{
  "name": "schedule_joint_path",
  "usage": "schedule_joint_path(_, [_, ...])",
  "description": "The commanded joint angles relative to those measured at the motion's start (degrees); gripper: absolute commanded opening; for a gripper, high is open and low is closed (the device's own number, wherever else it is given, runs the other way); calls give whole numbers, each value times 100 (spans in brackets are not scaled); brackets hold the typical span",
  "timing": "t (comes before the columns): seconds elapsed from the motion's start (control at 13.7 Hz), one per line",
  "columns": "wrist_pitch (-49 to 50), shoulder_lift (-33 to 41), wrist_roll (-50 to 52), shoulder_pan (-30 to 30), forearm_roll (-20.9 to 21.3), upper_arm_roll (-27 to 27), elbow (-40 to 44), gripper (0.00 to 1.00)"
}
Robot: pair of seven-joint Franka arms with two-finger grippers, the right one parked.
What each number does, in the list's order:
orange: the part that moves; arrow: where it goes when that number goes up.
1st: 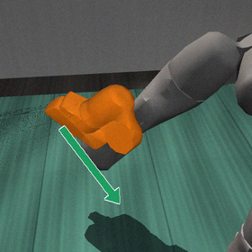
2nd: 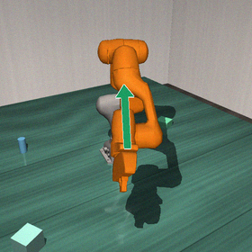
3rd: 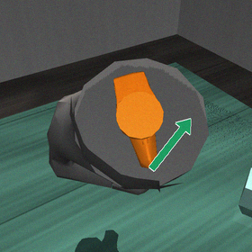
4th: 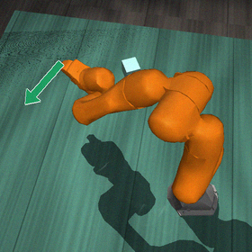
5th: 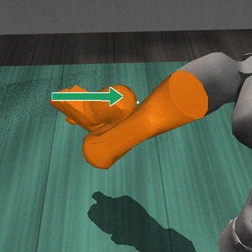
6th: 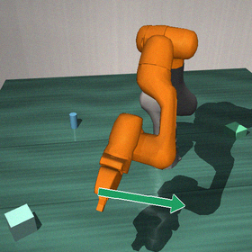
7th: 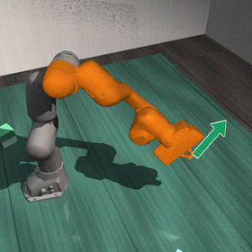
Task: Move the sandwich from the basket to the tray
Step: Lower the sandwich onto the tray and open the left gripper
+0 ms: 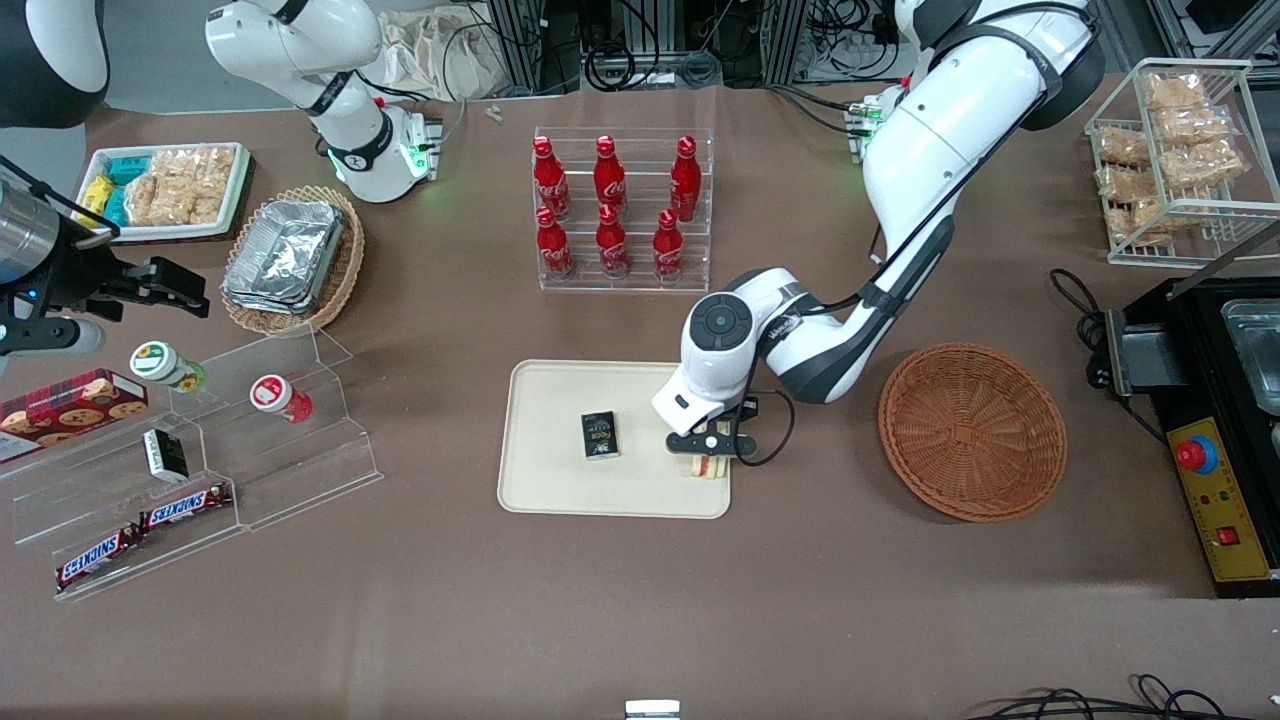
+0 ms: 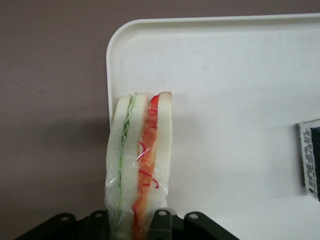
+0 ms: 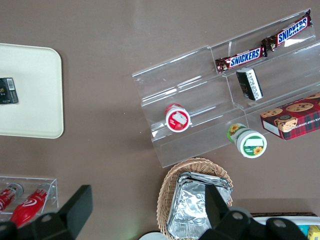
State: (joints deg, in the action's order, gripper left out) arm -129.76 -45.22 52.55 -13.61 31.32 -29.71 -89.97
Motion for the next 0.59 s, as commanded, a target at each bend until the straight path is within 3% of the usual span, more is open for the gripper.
schedule_joint_path(0.0, [-5, -136, 299, -72, 173, 27, 173, 100])
schedule_joint_path(0.37, [-49, 152, 334, -1, 77, 9, 173, 100])
schedule_joint_path(0.51, [21, 530, 299, 130, -255, 0, 164, 100])
